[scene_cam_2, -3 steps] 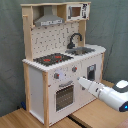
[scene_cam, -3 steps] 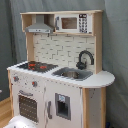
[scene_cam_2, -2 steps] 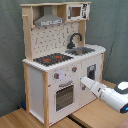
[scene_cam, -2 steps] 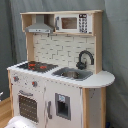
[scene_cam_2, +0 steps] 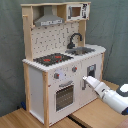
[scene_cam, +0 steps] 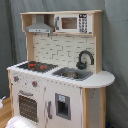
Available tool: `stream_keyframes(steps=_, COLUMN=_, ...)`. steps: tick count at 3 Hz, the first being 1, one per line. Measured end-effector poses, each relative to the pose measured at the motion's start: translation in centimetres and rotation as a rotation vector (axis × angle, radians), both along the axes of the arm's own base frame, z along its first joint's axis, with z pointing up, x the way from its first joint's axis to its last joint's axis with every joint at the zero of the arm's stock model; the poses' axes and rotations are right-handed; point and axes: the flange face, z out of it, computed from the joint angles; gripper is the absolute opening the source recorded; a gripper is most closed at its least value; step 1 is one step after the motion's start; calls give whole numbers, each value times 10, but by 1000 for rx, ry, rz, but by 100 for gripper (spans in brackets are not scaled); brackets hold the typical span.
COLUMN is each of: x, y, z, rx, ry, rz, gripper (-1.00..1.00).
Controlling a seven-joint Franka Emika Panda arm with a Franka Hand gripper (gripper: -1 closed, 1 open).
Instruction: Play with the kitchen
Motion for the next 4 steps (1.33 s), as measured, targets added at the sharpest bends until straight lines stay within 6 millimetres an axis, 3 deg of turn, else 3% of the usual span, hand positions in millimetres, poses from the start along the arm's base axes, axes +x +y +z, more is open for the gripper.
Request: stream_keyframes(steps=4, x=13, y=-33, z=-14, rx=391, ry=-62, rz=11, gripper=100)
